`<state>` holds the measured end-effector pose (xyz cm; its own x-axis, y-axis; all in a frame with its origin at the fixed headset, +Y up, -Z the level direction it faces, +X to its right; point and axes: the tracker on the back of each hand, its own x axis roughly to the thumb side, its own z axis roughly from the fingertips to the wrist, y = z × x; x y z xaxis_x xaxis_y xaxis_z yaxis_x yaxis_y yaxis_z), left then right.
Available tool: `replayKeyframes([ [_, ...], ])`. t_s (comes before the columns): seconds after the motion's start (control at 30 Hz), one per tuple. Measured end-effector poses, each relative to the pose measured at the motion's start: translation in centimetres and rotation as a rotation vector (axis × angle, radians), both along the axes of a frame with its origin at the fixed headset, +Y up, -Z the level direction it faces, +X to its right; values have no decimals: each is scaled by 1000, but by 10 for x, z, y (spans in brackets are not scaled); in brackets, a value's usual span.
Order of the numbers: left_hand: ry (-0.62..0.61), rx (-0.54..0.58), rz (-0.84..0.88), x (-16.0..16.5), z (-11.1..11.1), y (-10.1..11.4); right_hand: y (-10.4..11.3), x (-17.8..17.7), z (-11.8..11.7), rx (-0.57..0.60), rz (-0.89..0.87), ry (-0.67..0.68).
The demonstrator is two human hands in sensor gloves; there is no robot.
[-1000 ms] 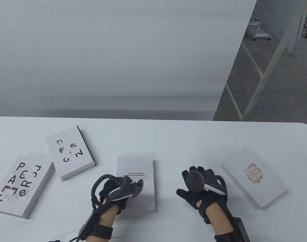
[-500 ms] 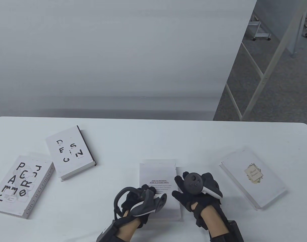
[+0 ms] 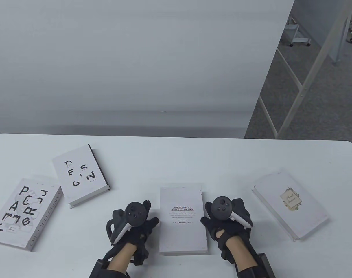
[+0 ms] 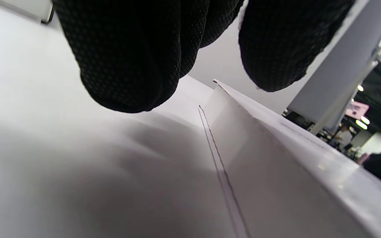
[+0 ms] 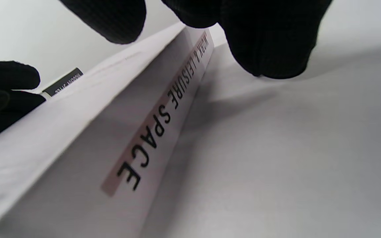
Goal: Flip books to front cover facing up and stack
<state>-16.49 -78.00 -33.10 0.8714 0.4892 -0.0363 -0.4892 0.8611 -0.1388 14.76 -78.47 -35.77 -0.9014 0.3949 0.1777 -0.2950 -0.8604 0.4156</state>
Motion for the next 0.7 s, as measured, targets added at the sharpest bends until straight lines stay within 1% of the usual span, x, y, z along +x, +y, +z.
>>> replayKeyframes([
  [0.07, -7, -48, 83, -1, -1, -6, -1, -1, -1, -19, -9, 1],
  [0.13, 29, -99, 144, -1, -1, -12, -3, -3, -2, -34, -32, 0],
  [0.23, 16, -119, 175, 1, -4, -15, -5, -6, -2, -65, -49, 7],
  [0.33, 21, -170, 246, 5, -2, -22, -7, -8, 1, -118, -94, -10],
  [0.43, 4, -213, 288, 11, -2, -25, -7, -8, 2, -125, -100, -13],
  [0.53, 0, -226, 294, 16, -2, -27, -10, -11, 3, -160, -138, -7],
  [0.7, -5, -246, 337, 14, 0, -28, -10, -9, 4, -147, -144, -5],
])
